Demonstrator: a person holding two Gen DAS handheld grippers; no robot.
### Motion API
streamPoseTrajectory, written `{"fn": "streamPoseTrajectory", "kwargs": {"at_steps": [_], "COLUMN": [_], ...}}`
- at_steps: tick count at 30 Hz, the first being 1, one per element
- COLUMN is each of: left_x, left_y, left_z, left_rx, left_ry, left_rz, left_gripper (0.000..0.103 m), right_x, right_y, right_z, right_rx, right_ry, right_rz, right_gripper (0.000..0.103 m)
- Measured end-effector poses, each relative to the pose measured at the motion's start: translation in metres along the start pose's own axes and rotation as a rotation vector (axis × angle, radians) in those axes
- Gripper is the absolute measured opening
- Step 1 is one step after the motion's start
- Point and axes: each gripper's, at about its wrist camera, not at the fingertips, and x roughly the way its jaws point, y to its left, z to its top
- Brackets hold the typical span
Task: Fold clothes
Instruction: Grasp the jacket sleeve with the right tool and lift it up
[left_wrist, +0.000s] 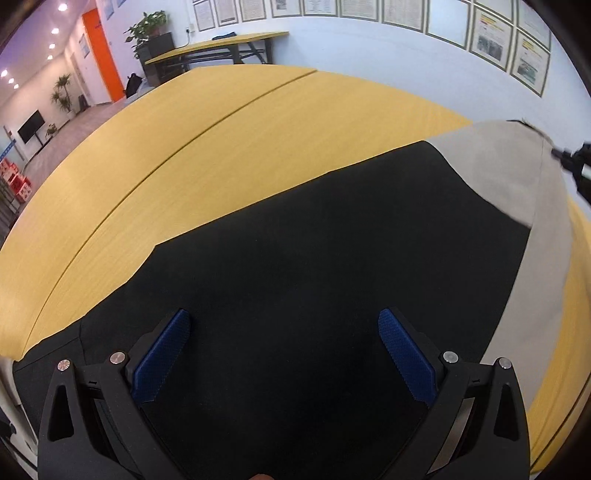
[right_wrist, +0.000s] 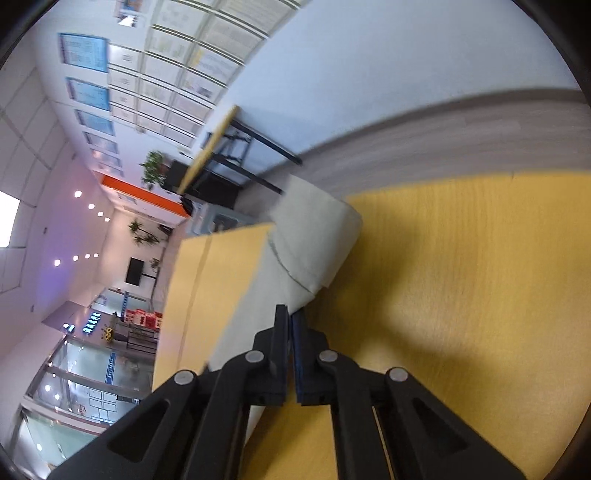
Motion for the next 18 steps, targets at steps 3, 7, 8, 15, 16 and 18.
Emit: {"fn": "streamPoseTrajectory", "kwargs": {"at_steps": [3,7,8,15,16,18], "left_x": [-0.012,-0.005,-0.003,-0.103,-0.135,-0.212], "left_y": [-0.004,0.008,0.011,0.037,0.044,0.059], "left_z": [0.0,-0.008,-0.01,-0.043,-0.057,-0.094], "left_rx": [0.001,-0.059,-0.076,-0.228,-0.261,-0.315], "left_ry": [-0.032,0.001,0.013,-0.155,-0.2,-0.264], "left_rz": [0.006,0.011,0.004,0.091,0.103,0.168], "left_gripper": [0.103,0.103,0.103,0.103,0.103,0.103], "right_x": [-0.024,-0.03,-0.029,-0.046,-0.053,-0.063], "right_y": [0.015,0.017,0.017,0.088,0.109,0.153], "right_z": [0.001,-0.001,-0.001,0.007,0.007,0.004], "right_rx": [-0.046,-0.04,-0.034,-0.153,-0.195,-0.279], "right_ry": [-0.045,-0.049,-0.046,-0.104,-0.113,-0.123], "right_rz": [0.019,0.039,0.043,0.16,0.195,0.279], "right_gripper": [0.002,0.002,0.002,0.002,0.002,0.002]}}
